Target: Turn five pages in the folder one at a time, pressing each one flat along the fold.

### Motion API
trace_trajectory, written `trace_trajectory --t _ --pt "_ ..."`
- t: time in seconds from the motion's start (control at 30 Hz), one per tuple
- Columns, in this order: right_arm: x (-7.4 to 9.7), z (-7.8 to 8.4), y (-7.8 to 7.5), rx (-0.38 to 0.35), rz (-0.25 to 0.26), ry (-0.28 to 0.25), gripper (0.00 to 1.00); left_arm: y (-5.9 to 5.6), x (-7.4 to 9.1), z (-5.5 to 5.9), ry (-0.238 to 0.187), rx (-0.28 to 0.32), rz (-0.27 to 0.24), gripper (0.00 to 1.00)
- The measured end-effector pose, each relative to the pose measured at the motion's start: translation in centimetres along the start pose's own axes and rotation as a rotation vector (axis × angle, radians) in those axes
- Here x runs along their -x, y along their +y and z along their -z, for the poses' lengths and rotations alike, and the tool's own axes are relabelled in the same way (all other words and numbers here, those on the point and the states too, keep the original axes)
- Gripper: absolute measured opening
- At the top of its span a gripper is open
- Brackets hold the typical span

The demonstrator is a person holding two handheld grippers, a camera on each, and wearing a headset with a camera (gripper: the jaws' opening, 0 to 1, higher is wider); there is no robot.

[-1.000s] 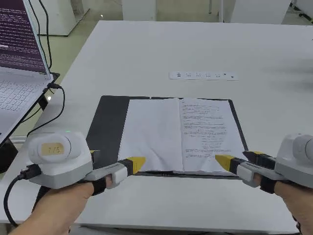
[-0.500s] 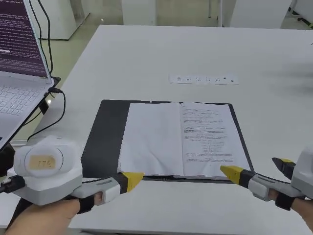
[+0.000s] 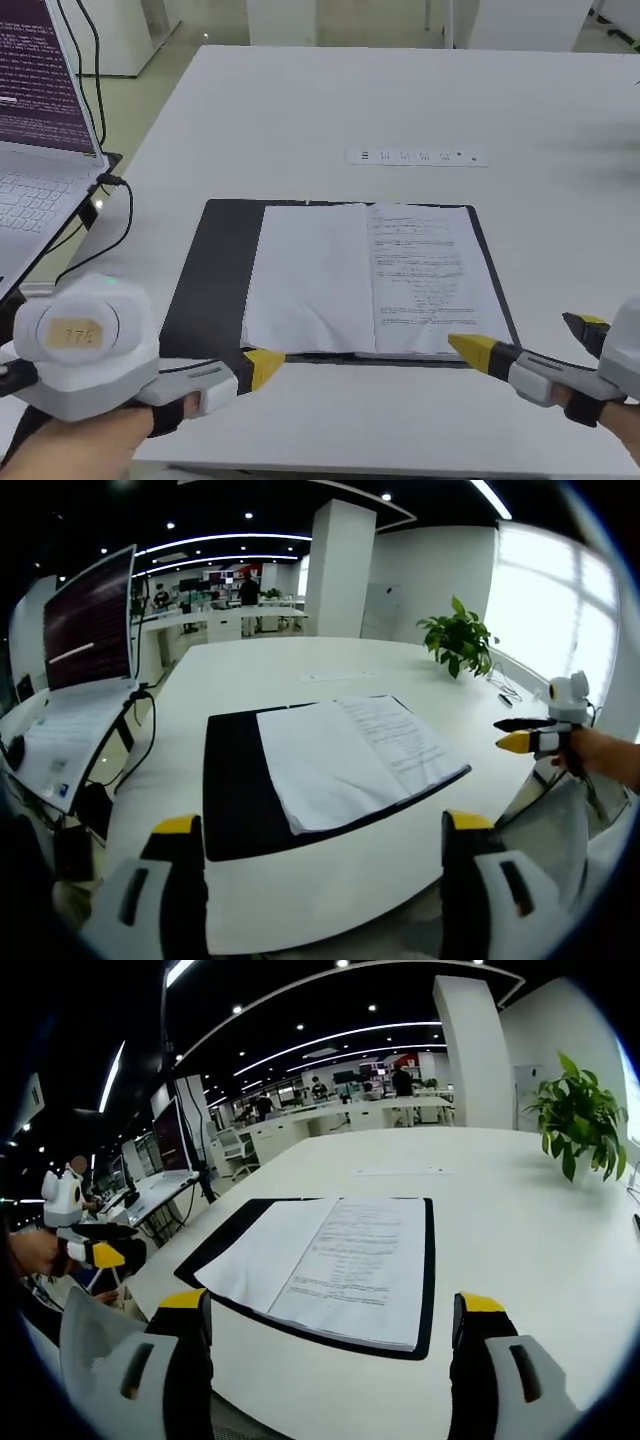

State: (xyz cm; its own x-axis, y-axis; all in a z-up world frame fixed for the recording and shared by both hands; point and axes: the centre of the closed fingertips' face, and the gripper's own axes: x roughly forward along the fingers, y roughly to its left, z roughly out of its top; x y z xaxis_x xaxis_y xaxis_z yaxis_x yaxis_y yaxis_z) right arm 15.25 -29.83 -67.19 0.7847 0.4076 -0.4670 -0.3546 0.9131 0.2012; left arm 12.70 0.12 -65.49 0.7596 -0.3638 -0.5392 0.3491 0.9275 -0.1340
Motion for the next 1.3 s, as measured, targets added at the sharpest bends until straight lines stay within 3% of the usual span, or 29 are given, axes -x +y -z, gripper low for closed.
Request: trace_trajectory --t 0.2,0.33,0.6,0.73,0.87,1.0,1.3 --pt "0.3 0.5 0.5 0.013 -0.001 0.013 1.0 -0.1 -0.7 0.1 0.011 -0.012 0.002 0.99" --pt "0.3 0.4 0.4 0.014 0.001 0.005 0.99 -0.9 -1.7 0.0 0.022 -0.027 0.023 0.99" --pt "0.9 0.2 0.5 0.001 -0.004 -0.011 0.98 -4.2 -5.5 -1.1 0.034 -0.094 0.087 0.97" --pt "1.2 0.4 0.3 -0.005 0.001 -0.016 0.98 -6.1 -7.2 -1.4 0.033 -0.096 0.129 0.96" --pt "1.5 0.7 0.1 0.013 0.013 -0.011 0.98 -7.7 -8.8 -0.7 0.071 -0.145 0.154 0.91" --pt "1.7 0.9 0.1 0.009 0.012 -0.013 0.98 -9.3 -10.7 0.0 0.1 -0.159 0.181 0.9" --pt "1.9 0.8 -0.1 0.003 0.017 -0.024 0.98 -12.9 -14.0 0.0 0.102 -0.183 0.229 0.88"
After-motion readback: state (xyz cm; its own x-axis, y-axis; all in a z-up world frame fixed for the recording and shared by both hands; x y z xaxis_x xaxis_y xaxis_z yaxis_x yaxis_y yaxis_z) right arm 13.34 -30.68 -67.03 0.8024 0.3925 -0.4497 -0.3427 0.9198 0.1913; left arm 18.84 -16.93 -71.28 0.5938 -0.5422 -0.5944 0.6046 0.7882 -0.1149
